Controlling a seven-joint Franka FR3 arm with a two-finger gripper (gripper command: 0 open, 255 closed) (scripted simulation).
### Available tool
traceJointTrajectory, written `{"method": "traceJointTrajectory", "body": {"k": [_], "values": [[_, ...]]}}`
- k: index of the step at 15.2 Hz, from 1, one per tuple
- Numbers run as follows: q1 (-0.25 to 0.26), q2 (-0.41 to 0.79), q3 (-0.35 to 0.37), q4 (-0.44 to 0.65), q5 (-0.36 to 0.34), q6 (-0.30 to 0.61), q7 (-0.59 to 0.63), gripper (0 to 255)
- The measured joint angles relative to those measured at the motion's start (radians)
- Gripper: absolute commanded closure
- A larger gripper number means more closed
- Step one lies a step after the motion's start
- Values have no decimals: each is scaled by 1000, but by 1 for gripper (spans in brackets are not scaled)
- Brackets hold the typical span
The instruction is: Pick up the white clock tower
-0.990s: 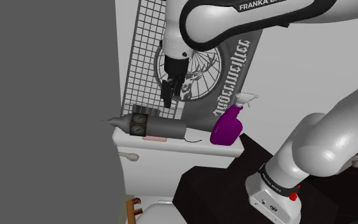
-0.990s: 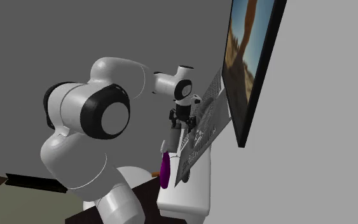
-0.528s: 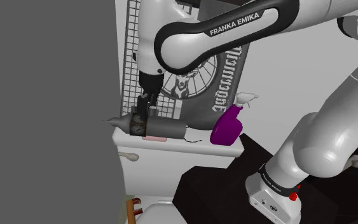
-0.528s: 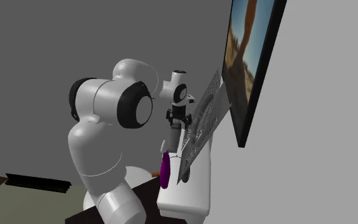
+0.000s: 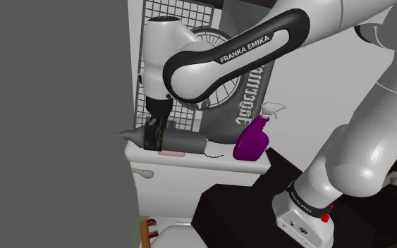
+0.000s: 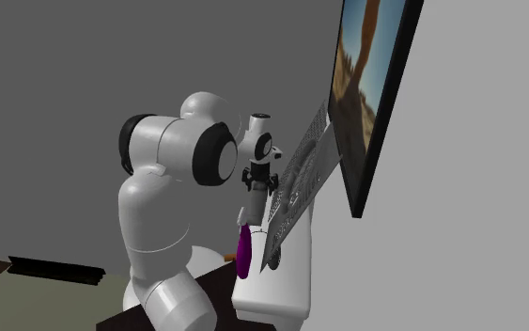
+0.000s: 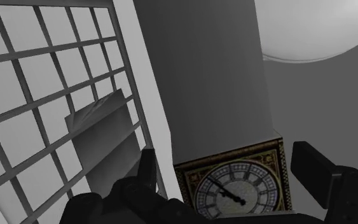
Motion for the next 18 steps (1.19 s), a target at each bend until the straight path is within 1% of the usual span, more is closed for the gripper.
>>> {"method": "traceJointTrajectory", "body": {"k": [2, 3, 13, 18], "values": [[1, 15, -1, -11, -8, 24, 5, 0], [2, 18, -1, -13, -10, 29, 7, 255], [2, 20, -1, -14, -12, 33, 8, 255], [1, -9, 1, 7, 5, -15, -1, 255]]}}
